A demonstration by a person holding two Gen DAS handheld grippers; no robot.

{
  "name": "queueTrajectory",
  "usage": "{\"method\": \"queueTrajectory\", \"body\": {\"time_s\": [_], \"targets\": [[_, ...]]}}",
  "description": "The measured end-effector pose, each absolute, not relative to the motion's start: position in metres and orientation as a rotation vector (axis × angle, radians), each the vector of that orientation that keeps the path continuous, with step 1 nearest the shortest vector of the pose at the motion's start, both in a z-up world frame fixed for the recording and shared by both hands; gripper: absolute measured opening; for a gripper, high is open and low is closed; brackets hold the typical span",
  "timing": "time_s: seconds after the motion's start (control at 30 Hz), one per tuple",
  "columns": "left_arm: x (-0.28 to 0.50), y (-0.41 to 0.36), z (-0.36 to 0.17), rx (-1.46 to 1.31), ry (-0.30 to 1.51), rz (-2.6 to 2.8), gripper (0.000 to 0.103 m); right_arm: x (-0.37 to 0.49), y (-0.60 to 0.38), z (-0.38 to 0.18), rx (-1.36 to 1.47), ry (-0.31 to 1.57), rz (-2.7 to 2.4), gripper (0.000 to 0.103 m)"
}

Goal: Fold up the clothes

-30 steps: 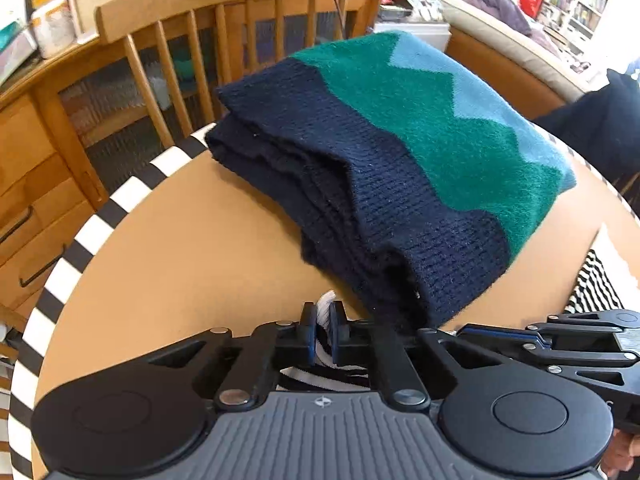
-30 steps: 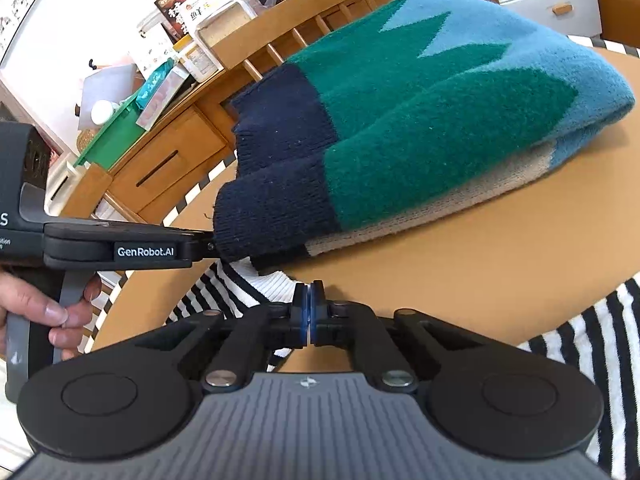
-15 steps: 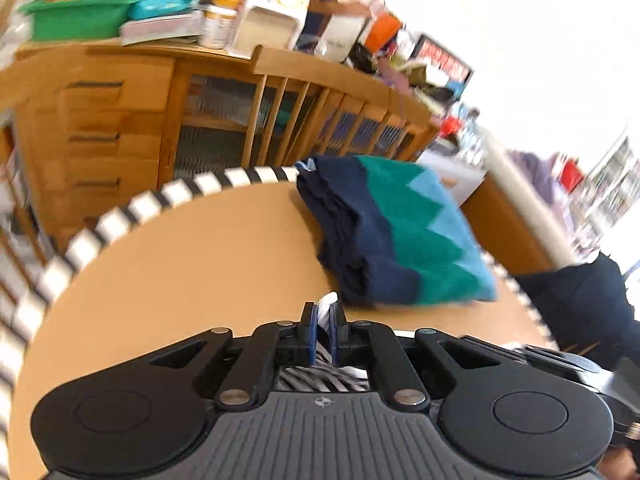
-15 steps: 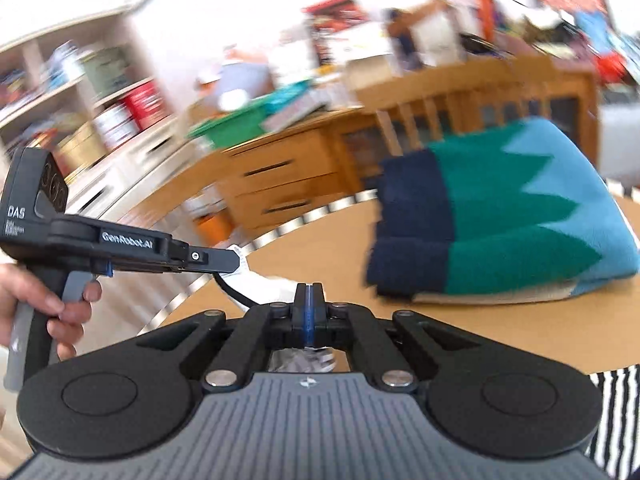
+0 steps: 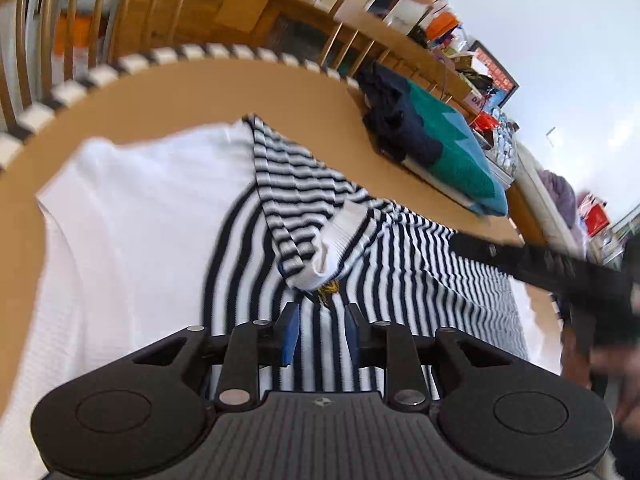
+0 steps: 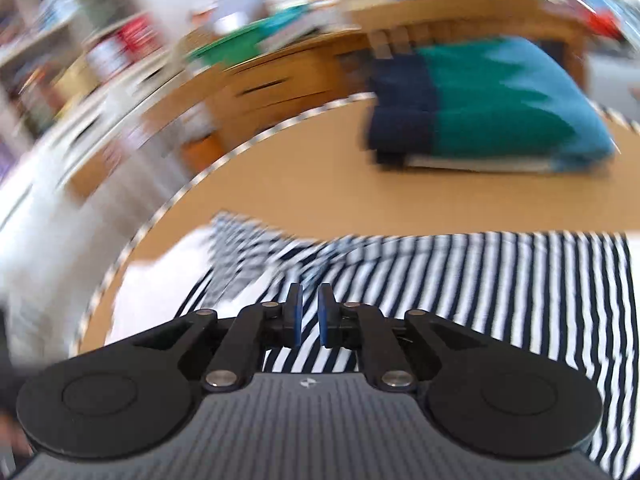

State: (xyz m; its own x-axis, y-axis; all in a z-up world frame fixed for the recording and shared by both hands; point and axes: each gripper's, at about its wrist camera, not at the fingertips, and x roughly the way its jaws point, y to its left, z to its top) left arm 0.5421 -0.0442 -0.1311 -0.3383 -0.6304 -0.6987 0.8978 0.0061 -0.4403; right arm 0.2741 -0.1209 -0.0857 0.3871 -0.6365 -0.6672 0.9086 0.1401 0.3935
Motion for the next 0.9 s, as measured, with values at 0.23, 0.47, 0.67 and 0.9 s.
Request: {"method": "queueTrajectory", "body": {"time_s": [0.23,0.47,0.67,0.9], "targets": [[0.537,-0.056,-0.134,0.369,0.982,-1.639,0.026,0.304,-0.162,-0.099,0.929,0.34,-1.091,0.017],[0.531,-0.072,-0.14,0.383,0.958,-1.656,0.027,0.319,-0.209,-0.131,1.138,0.395,-1.05,0.017],[0.531,-0.047,-0.145,0.496,0.975,-1.756,0.032,0.291,-0.181,-0.131,1.23,0.535,-0.911,0.019],[0.525,-0.031,-0.127,0.473,0.88,-1.791,0.035,0.285,-0.151,-0.103,1.022,0.617,-0.972,0.029]]}}
